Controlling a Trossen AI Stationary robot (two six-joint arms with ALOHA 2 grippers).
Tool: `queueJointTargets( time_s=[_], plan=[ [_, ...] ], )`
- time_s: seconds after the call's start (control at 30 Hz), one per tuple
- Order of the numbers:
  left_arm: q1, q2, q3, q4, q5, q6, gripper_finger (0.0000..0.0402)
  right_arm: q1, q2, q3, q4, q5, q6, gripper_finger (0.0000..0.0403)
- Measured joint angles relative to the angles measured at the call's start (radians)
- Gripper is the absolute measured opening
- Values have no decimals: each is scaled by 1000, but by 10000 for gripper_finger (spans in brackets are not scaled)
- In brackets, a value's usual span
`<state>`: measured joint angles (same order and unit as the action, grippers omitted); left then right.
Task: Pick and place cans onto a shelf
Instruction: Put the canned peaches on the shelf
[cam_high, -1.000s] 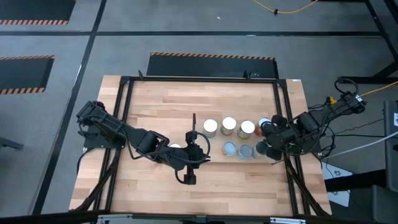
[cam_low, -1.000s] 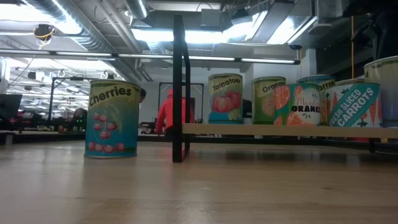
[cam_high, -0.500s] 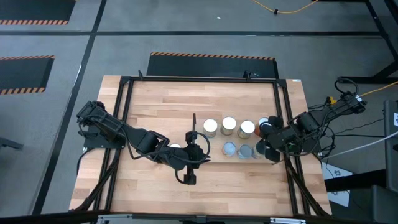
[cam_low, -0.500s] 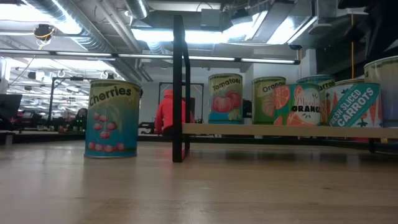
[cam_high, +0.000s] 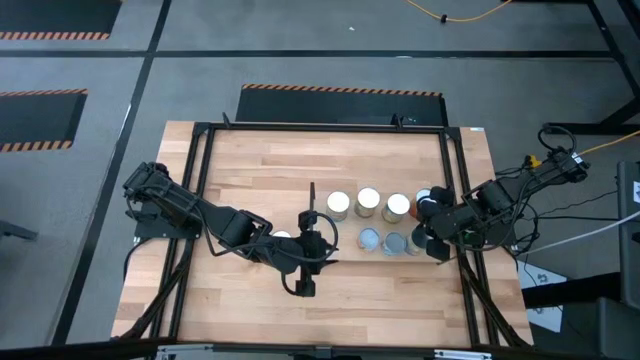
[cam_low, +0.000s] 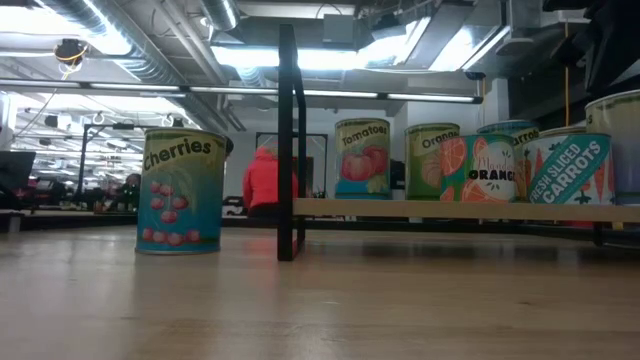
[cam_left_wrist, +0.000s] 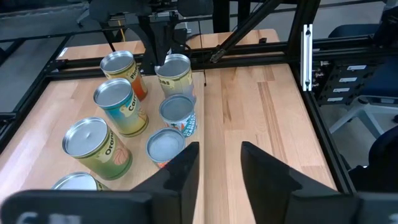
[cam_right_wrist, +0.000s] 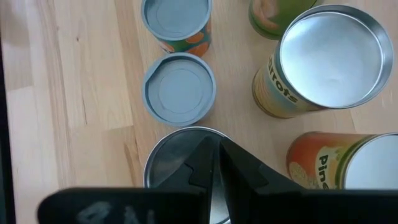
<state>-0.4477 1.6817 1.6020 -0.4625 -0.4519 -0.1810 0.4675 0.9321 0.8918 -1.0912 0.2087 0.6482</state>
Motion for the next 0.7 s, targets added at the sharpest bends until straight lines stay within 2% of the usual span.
queueJointTargets(
  time_s=[0.17, 0.3, 0.6, 0.7],
  plan=[
    [0, -7, -1, -1, 1, 0, 129, 0, 0, 0, 0, 0, 1, 31],
    [0, -31, -1, -6, 1, -5, 127, 0, 0, 0, 0, 0, 1, 30],
    [0, -150, 0, -64, -3, -124, 125, 1, 2, 0, 1, 0, -2, 30],
    [0, -175, 0, -83, -2, -131, 125, 0, 8, 0, 1, -1, -43, 30]
  ],
)
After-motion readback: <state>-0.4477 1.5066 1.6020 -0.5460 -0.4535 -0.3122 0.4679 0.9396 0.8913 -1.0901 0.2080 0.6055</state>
